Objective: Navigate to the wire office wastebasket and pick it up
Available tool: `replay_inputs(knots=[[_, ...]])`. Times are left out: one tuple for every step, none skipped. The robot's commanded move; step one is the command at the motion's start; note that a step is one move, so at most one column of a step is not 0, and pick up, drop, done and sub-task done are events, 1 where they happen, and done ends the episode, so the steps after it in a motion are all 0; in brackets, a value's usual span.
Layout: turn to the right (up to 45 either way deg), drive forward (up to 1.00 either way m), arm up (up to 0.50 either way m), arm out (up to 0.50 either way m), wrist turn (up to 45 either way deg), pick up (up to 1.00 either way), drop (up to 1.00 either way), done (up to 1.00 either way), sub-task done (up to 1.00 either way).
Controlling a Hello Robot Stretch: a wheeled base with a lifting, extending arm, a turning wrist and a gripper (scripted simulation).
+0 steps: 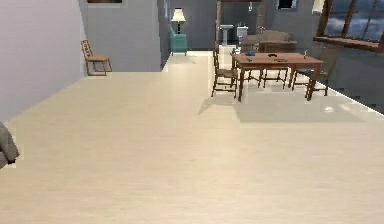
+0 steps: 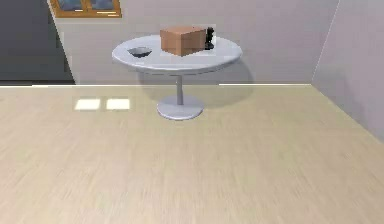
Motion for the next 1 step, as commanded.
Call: replay_inputs(knots=[[0.0,1.0,0.0,0.0,0.0,0.0,0.0,0.0,0.0]])
